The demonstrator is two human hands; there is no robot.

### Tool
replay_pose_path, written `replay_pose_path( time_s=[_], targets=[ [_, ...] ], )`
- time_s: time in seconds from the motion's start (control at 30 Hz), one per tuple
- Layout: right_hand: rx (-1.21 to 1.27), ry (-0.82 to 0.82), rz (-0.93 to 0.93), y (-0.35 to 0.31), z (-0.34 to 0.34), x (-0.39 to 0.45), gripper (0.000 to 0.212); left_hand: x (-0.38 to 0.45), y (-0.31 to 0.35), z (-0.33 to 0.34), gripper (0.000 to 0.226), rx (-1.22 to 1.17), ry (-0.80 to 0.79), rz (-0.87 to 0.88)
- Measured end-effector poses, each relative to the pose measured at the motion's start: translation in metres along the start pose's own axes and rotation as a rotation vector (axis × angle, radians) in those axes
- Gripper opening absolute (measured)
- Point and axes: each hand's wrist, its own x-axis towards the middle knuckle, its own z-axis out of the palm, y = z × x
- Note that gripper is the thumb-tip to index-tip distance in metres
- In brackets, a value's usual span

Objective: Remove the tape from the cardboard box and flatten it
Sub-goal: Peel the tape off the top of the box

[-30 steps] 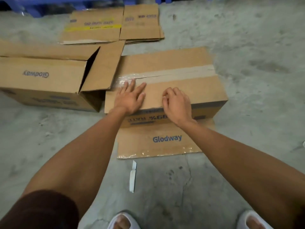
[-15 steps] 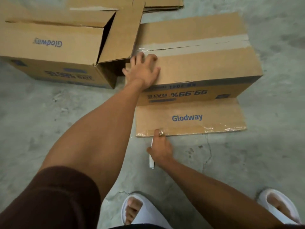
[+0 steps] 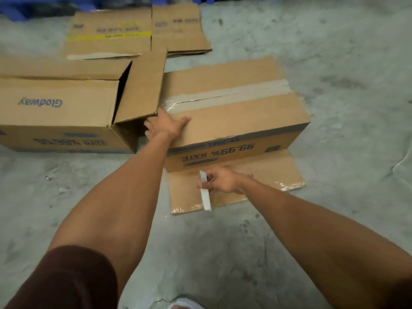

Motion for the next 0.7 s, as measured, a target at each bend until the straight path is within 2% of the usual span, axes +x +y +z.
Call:
replay_pose_path(
  time_s=[0.1,0.17,0.27,0.33,0.47,0.6,0.7],
  targets=[
    [-0.079,-0.06,-0.061,-0.033,-0.058,-0.012,0.021,0.016,-0.005,-0.007,0.109,-0.067,-0.081,-0.086],
    [-0.139,-0.145,-0.076,-0.044,-0.089,-0.017,0.02,0.019,-0.005,-0.007,0.114,-0.125,-0.097,-0.159],
    [-0.017,-0.187,-0.046,-0.053,-0.134,-0.028,0.018,0.012,-0.001,0.0,0.13,-0.169,-0.091,-0.191],
    [0.051,-0.124,-0.032,-0.059,-0.166,-0.036,0.018,0.009,0.002,0.013,0.148,-0.191,-0.08,-0.175],
    [-0.017,0.039,-0.061,-0.062,-0.208,-0.038,0.021,0.004,0.005,0.049,0.157,-0.18,-0.046,-0.087],
    [-0.132,0.185,-0.175,-0.052,-0.214,-0.021,0.024,-0.028,0.025,0.064,0.147,-0.137,-0.083,-0.026],
    [-0.432,0.372,-0.313,-0.044,-0.212,-0.004,0.025,-0.048,0.035,0.063,0.123,-0.196,-0.058,-0.066]
  ],
)
